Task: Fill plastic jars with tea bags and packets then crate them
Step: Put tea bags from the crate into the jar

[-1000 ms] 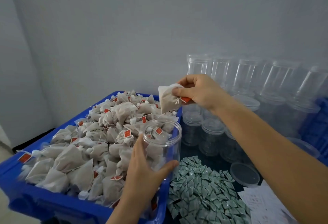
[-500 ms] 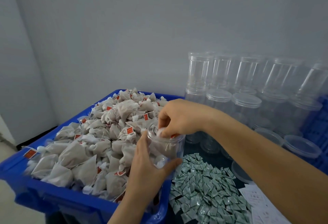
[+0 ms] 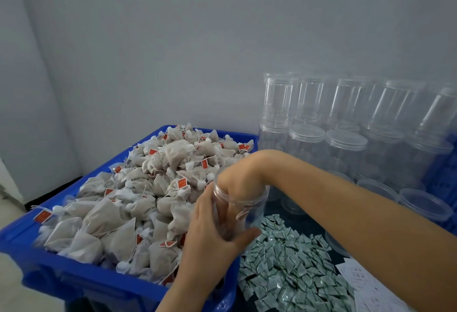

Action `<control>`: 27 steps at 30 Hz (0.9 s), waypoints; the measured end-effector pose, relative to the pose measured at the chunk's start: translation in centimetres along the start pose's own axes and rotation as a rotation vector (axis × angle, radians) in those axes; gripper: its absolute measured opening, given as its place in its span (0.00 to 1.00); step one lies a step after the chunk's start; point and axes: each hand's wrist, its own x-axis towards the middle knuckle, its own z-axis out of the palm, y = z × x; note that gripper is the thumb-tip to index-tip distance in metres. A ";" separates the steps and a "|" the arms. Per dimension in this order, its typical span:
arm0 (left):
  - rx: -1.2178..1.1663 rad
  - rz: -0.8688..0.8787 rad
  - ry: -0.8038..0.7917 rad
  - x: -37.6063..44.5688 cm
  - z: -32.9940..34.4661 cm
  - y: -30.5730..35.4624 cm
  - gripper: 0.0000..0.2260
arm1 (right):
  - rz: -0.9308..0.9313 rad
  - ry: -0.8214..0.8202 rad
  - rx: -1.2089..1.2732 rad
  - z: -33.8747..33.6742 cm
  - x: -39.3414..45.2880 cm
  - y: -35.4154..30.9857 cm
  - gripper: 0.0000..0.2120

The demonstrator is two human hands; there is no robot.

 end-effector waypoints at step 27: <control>-0.026 -0.007 0.089 0.2 0.0 -0.3 0.49 | 0.198 0.698 0.718 2.9 8.1 9.7 0.19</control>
